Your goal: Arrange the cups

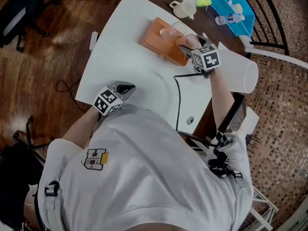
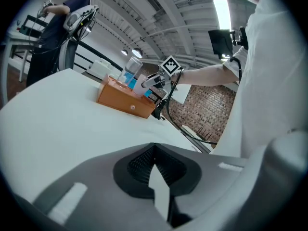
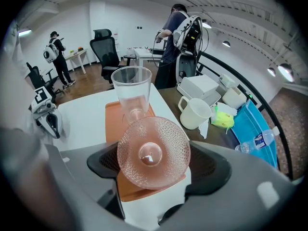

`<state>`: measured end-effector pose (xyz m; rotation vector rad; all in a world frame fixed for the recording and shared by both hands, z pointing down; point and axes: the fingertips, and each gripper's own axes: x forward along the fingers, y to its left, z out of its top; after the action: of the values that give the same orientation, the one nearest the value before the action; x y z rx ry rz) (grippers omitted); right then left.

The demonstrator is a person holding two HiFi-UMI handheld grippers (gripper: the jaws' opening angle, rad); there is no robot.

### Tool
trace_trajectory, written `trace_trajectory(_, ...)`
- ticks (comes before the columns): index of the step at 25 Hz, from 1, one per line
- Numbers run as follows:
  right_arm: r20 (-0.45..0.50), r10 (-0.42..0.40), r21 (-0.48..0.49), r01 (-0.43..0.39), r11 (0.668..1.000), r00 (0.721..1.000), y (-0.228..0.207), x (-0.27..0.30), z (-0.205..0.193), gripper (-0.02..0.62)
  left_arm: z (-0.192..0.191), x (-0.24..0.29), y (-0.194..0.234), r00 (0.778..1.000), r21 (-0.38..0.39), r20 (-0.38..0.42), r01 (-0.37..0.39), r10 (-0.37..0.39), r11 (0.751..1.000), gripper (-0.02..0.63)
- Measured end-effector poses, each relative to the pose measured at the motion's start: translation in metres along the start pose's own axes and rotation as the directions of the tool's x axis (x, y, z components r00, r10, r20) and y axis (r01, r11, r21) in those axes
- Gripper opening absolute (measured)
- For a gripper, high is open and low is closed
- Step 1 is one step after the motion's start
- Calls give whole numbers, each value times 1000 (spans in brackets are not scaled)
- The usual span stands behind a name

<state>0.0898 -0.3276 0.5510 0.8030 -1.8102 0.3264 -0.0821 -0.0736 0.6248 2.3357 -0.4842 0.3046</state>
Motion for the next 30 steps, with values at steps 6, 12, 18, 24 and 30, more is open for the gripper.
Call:
trace_trajectory(6,5,0,-9,0,1000,1000,0,1,0,397,0,1,1,1000,0,-1,-2,2,1000,0)
trace_trajectory(12,-3,-1,-77,1,997,1000,6,8,-1,466,0,1,1,1000,-2,0,-6,6,1000,0)
trace_trajectory(18,9,6,-68,-5,998,1000,9,0,-1,482,0,0,1,1000,2,-1,-7,7,1000,0)
trace_trajectory(24,69,-66,-57,70,996,995,-5,-21,11,488,0,0,2,1000,10,-4,-9,9,1000,0)
trace_trajectory(30,185,-139,35,135,990,973,-12,-65,20,488,-2,2,2,1000,8,-4,-15,15,1000,0)
